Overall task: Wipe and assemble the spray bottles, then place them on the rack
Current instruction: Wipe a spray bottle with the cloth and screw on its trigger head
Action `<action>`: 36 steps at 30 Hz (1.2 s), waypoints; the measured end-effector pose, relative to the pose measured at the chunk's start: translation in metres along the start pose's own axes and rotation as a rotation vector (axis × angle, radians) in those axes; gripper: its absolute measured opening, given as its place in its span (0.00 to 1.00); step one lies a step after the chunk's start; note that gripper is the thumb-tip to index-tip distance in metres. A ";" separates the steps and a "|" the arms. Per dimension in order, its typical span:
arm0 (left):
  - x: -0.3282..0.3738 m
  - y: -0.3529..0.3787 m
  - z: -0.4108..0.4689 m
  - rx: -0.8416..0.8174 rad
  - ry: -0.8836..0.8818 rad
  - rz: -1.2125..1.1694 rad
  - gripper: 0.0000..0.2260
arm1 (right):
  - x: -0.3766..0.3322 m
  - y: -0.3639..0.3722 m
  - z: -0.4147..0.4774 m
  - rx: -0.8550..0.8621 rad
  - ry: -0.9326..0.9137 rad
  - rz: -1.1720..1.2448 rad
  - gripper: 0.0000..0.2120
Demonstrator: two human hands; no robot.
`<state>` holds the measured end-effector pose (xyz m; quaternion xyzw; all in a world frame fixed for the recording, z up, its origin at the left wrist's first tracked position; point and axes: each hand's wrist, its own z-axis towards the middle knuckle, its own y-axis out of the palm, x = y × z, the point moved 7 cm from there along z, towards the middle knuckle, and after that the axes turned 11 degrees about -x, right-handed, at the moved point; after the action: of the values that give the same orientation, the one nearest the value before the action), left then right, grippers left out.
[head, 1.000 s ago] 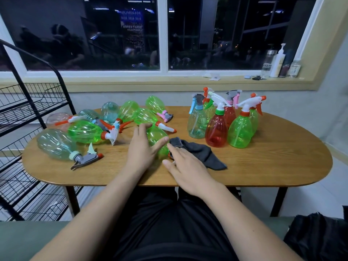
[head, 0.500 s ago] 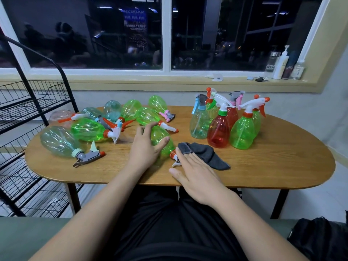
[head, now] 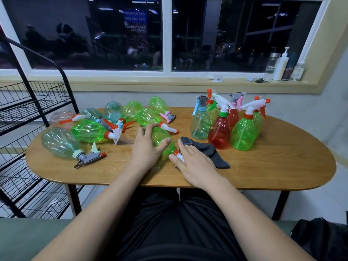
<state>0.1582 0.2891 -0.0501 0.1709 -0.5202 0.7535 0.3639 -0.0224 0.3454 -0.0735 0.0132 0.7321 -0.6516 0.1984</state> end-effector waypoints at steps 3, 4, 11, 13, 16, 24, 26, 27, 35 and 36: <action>0.000 0.000 0.001 -0.003 -0.007 -0.004 0.30 | 0.002 0.001 -0.010 0.007 0.009 0.000 0.42; 0.000 0.001 0.001 -0.003 -0.009 -0.003 0.30 | 0.004 0.001 -0.015 0.008 0.014 0.000 0.42; 0.002 -0.001 -0.001 -0.001 -0.016 -0.005 0.30 | 0.019 0.003 -0.042 0.021 0.063 -0.023 0.42; 0.002 -0.002 -0.001 -0.001 -0.018 -0.003 0.30 | 0.024 0.001 -0.043 0.016 0.079 0.001 0.41; 0.003 -0.003 -0.003 0.007 -0.010 -0.023 0.30 | 0.035 -0.005 -0.038 0.067 0.108 0.026 0.41; 0.001 -0.006 -0.005 0.014 -0.023 -0.040 0.30 | 0.052 -0.035 -0.046 0.412 0.131 0.191 0.26; 0.001 -0.006 -0.005 0.016 -0.022 -0.045 0.31 | 0.056 -0.043 -0.050 0.501 0.150 0.162 0.21; 0.001 -0.006 -0.005 0.017 -0.022 -0.047 0.31 | 0.057 -0.046 -0.051 0.530 0.162 0.137 0.20; 0.000 -0.007 -0.006 0.019 -0.032 -0.056 0.31 | 0.029 -0.034 -0.043 0.439 0.061 0.132 0.18; 0.001 -0.007 -0.006 0.020 -0.027 -0.049 0.31 | 0.027 -0.030 -0.040 0.414 0.071 0.134 0.20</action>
<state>0.1635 0.2966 -0.0474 0.1976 -0.5130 0.7472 0.3734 -0.0661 0.3728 -0.0501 0.1251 0.5867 -0.7725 0.2082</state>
